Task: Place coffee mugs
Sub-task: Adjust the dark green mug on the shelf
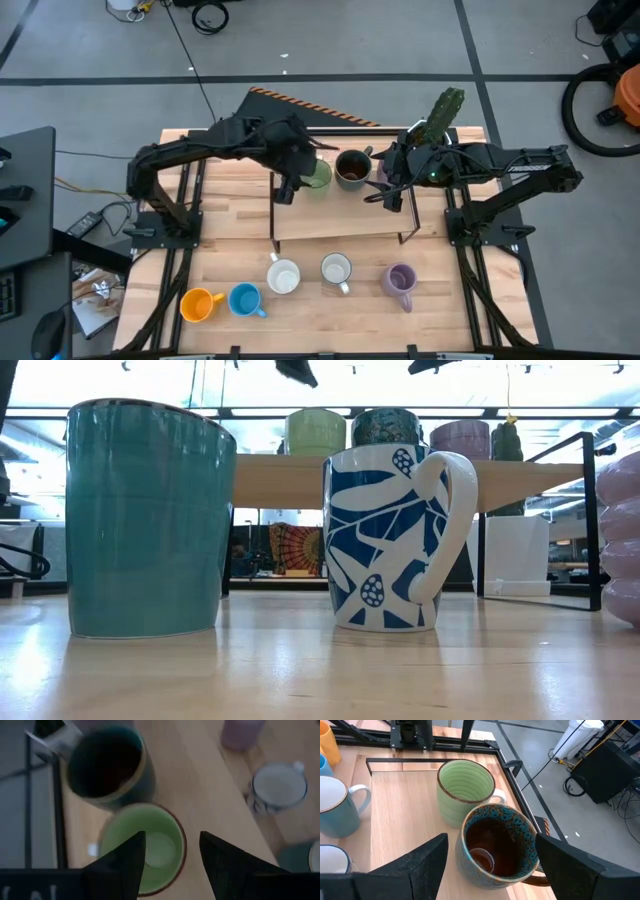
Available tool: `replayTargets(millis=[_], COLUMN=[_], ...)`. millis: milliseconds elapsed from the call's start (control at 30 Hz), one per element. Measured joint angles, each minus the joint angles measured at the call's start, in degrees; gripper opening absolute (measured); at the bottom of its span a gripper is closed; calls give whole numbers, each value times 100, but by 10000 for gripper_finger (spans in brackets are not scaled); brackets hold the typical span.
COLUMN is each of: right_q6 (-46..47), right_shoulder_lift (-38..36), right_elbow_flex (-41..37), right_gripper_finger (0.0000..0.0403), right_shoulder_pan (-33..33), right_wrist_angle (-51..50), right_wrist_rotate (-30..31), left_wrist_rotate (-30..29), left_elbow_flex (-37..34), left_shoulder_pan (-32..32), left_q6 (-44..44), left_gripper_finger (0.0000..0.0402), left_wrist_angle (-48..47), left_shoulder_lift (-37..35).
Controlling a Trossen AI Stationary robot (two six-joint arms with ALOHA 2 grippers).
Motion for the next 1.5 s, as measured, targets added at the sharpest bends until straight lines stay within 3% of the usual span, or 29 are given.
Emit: replayTargets(millis=[133,233,400,767,1000,1200,1500], right_q6=[3,42,47,494,257,37,44], right_shoulder_lift=[0,-2,-2,233,755,1064,1755], right_elbow_flex=[0,0,0,69,736,906,1512], right_gripper_finger=[306,306,306,301,293,293,288], right_shoulder_pan=[0,0,2,0,0,-11,-190], right_wrist_angle=[0,0,45,232,204,201,159], right_wrist_rotate=[2,0,39,17,9,62,15], left_wrist_rotate=[435,615,491,552,548,548,-53], left_elbow_flex=[-141,-772,-2217,-4202,-5643,-7019,-8583], left_shoulder_pan=[13,22,120,455,713,539,437], left_q6=[-135,-193,-410,-1156,-1926,-2128,-2250], left_gripper_finger=[194,194,194,194,194,194,194], left_wrist_angle=[430,858,1896,3867,4702,5634,7058], left_shoulder_lift=[-296,-674,-1602,-3556,-4427,-5238,-5896])
